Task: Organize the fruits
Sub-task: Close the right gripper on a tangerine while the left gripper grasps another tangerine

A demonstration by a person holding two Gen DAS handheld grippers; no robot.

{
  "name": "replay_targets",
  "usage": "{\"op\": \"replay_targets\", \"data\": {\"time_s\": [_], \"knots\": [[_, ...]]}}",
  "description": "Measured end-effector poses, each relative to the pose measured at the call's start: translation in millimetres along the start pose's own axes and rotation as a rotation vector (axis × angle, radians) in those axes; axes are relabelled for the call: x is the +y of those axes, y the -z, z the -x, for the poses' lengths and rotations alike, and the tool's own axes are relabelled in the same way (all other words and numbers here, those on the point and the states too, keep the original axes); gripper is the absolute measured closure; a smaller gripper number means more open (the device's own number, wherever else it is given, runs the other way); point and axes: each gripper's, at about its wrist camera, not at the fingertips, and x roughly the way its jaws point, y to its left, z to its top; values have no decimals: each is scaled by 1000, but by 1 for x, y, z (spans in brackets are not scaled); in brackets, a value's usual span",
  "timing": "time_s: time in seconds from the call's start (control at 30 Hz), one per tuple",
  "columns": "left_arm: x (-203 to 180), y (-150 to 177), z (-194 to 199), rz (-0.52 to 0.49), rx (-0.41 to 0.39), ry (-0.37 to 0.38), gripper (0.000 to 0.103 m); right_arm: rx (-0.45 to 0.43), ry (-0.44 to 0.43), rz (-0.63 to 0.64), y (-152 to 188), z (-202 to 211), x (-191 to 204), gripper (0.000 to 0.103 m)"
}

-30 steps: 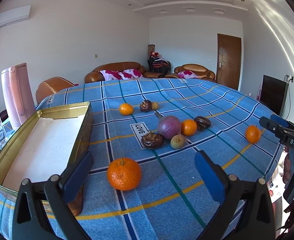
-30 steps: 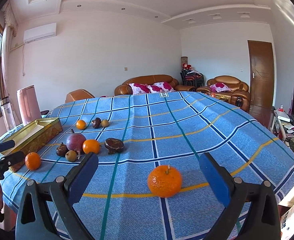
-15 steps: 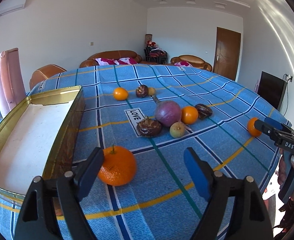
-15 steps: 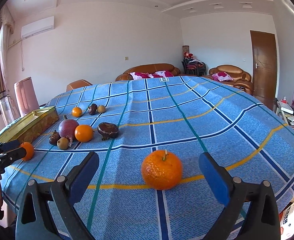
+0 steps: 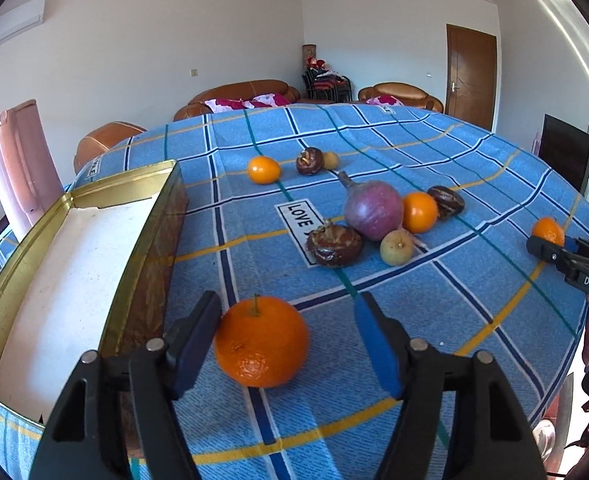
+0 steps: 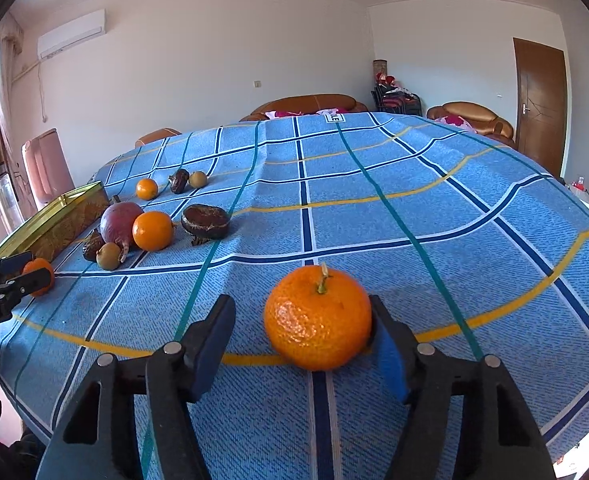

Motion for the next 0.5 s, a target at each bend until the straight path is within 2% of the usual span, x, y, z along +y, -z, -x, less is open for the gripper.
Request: {"op": "replay_targets", "data": {"time_s": [0.03,0.07,0.27,0.5], "knots": [[3,0,-2,10,15,7,50,0,1,1,0,-1,0,54],[6,1,-5,20,27,19,56,0,-4,-1,0,-1,-1,54],[8,3,0,36,2,67,56,-27,-39,-7,0,6,4,54],[10,4,7,44,-33,77,58,-58,-67,44,-4,17,23,54]]}}
